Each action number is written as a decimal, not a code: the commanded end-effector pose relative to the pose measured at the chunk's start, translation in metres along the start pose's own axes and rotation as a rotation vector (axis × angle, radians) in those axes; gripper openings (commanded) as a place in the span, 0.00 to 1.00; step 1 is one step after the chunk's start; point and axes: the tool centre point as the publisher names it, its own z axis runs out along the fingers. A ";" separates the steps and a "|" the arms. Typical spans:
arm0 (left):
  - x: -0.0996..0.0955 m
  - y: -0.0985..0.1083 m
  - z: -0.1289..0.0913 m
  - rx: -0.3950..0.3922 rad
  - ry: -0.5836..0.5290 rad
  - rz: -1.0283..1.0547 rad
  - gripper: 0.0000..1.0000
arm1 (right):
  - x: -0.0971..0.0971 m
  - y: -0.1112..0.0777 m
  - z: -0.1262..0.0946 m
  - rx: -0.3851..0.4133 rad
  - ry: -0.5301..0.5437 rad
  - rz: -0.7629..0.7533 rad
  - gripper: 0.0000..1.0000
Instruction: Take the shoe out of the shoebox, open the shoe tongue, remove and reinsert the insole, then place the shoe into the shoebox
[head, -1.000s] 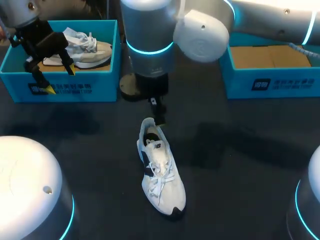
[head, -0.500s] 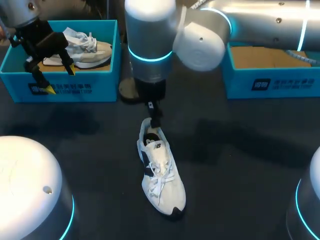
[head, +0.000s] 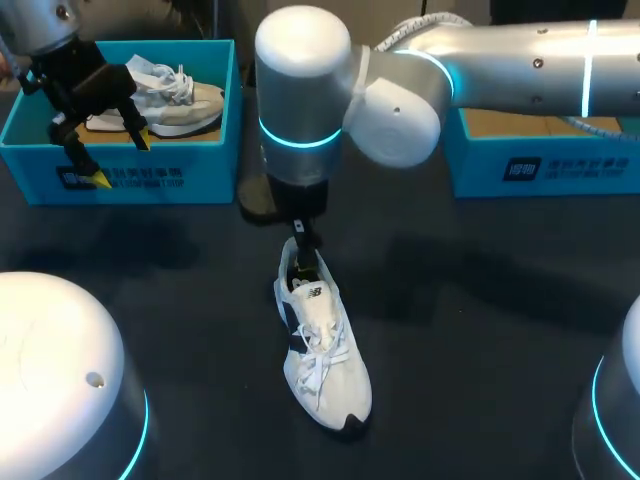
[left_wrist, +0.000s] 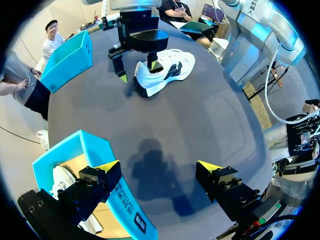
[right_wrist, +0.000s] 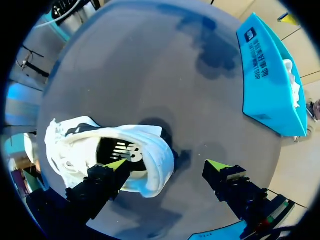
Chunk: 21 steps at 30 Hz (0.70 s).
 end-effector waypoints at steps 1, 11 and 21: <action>0.000 0.000 0.000 -0.002 0.001 0.000 1.00 | -0.004 -0.003 0.016 -0.017 0.001 0.005 1.00; 0.000 0.000 0.000 -0.002 0.001 0.000 1.00 | -0.013 -0.005 0.036 -0.033 0.009 0.015 1.00; 0.000 0.000 0.000 -0.002 0.001 0.000 1.00 | -0.013 0.004 0.039 -0.003 0.026 0.018 1.00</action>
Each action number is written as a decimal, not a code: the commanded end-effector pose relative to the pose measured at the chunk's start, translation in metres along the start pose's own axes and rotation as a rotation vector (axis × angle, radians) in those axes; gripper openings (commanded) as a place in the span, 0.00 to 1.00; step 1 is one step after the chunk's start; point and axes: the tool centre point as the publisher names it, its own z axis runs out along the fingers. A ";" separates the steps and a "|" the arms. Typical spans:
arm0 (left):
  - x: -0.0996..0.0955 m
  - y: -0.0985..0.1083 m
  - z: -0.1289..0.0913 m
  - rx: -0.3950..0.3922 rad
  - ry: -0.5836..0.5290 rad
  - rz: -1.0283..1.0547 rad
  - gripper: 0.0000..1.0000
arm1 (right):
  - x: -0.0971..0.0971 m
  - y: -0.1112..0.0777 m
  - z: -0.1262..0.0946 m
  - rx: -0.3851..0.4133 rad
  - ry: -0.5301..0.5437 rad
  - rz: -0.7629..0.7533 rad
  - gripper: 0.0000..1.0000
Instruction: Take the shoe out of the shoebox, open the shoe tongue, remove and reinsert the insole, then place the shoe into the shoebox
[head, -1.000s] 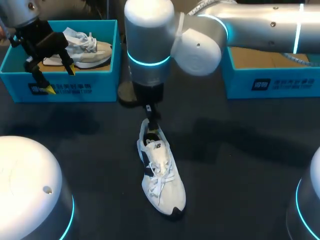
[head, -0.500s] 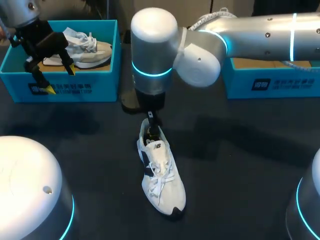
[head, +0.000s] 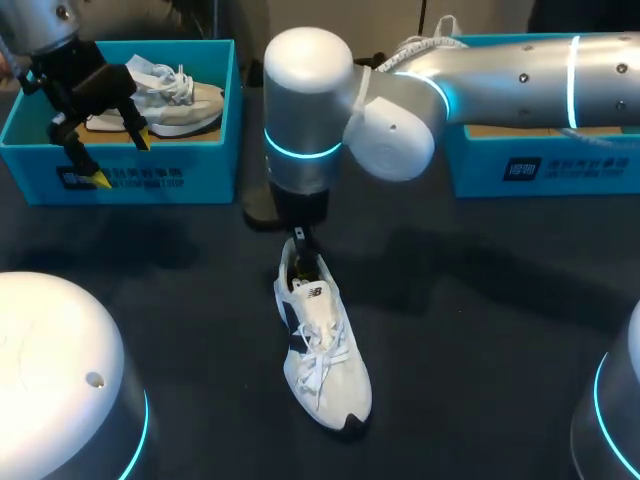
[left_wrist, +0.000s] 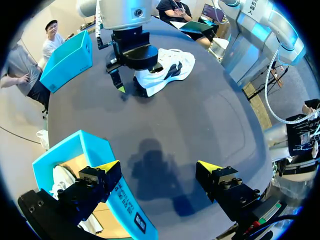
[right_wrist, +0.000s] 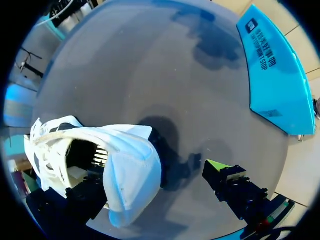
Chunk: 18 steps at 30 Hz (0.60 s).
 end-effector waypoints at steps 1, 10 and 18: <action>0.000 0.000 0.000 -0.002 0.001 0.000 1.00 | -0.001 0.006 0.002 0.020 0.008 0.005 1.00; 0.000 0.000 0.000 -0.002 0.001 0.000 1.00 | 0.000 0.008 0.007 0.045 0.026 0.021 0.95; 0.000 0.000 0.000 -0.002 0.001 0.000 1.00 | -0.002 0.009 0.008 0.066 0.037 0.038 0.00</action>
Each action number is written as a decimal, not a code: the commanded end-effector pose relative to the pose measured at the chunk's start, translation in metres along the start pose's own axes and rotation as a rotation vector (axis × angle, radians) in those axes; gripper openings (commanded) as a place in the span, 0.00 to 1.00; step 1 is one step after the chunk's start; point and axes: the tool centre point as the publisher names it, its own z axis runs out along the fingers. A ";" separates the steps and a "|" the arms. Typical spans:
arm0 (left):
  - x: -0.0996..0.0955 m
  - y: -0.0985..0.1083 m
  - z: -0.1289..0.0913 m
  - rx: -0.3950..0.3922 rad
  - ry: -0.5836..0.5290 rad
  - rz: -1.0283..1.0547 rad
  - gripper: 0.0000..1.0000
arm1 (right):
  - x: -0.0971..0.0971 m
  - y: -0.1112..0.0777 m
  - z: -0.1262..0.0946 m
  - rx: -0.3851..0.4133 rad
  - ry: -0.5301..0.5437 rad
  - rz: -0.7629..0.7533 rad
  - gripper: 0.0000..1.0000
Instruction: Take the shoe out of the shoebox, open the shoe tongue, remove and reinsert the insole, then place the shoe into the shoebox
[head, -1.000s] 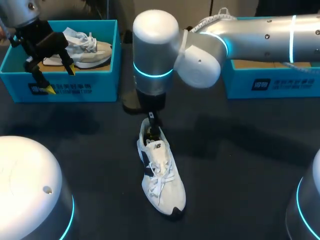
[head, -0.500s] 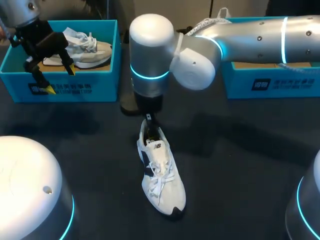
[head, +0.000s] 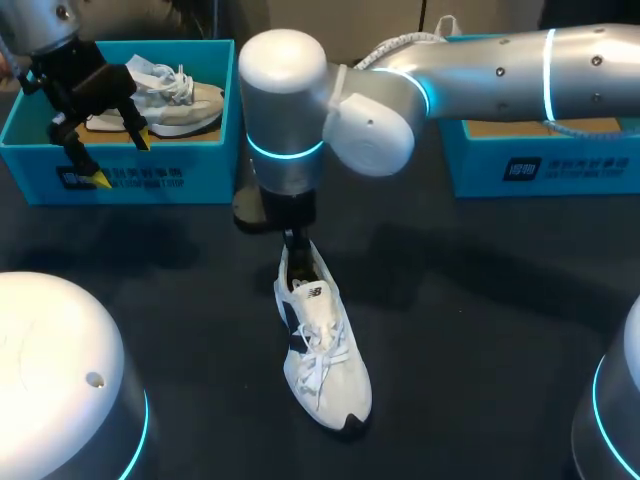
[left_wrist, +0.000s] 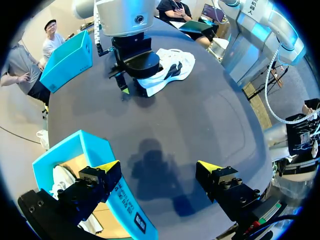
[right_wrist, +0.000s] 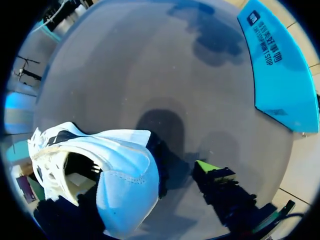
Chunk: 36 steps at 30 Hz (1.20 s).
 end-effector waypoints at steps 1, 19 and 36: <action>0.000 0.000 0.000 -0.002 0.001 0.000 1.00 | -0.001 0.004 0.001 0.016 0.005 0.004 0.00; 0.000 0.000 0.000 -0.002 0.001 0.000 1.00 | 0.012 -0.016 -0.046 0.046 -0.043 0.080 0.00; 0.000 0.000 0.000 -0.002 0.001 0.000 1.00 | 0.007 -0.066 -0.125 0.110 -0.068 0.122 0.00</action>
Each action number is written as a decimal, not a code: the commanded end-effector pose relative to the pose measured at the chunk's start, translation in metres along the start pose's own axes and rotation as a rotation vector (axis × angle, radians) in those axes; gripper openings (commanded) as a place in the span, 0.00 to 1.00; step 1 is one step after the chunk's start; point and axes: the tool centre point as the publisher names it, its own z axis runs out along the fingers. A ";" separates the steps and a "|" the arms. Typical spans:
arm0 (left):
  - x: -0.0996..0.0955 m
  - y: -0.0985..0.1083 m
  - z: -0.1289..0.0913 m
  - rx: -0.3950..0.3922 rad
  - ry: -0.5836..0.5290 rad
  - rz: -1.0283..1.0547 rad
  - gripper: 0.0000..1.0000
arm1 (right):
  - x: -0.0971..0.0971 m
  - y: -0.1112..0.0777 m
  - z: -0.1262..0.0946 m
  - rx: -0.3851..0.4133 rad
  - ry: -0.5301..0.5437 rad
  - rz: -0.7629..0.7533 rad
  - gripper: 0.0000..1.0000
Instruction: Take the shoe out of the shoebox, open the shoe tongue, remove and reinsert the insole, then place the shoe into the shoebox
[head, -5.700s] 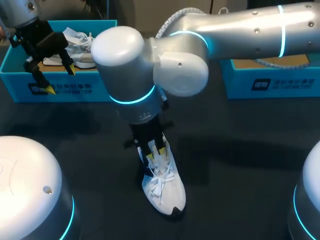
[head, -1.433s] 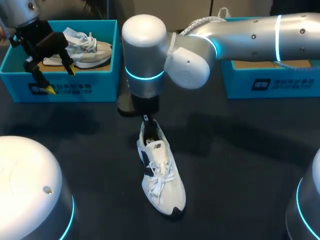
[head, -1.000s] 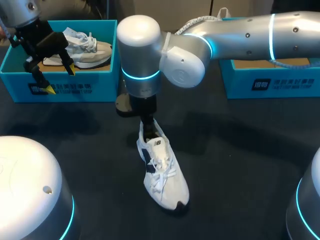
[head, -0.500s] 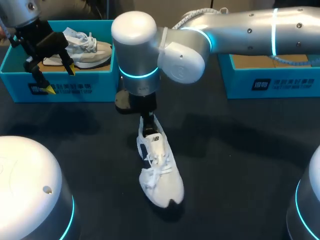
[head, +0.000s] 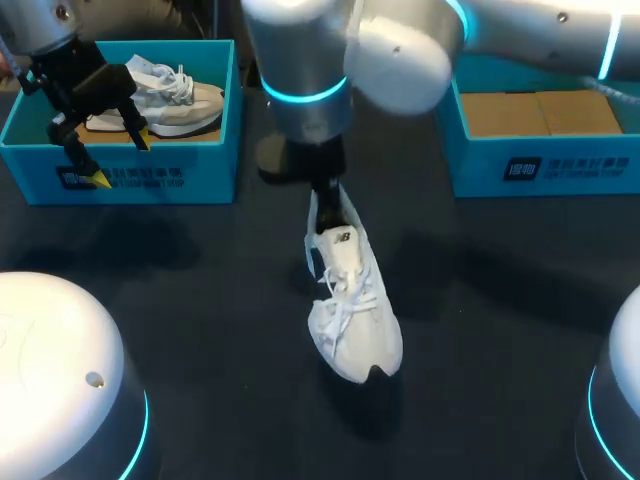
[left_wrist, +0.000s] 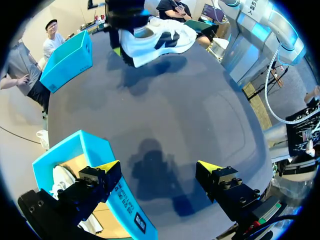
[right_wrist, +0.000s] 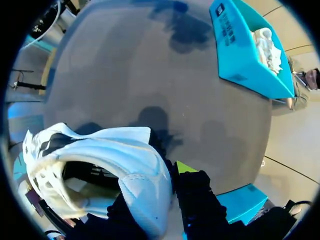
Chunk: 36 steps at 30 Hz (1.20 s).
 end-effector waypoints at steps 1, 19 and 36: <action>0.000 0.000 0.000 -0.002 0.001 0.000 1.00 | 0.003 -0.009 -0.013 -0.010 -0.005 -0.001 0.00; 0.000 0.000 0.000 -0.002 0.001 0.000 1.00 | -0.066 -0.097 -0.071 0.093 -0.088 0.030 0.00; 0.000 0.000 0.000 -0.002 0.001 0.000 1.00 | -0.157 -0.200 -0.104 0.176 -0.137 -0.013 0.00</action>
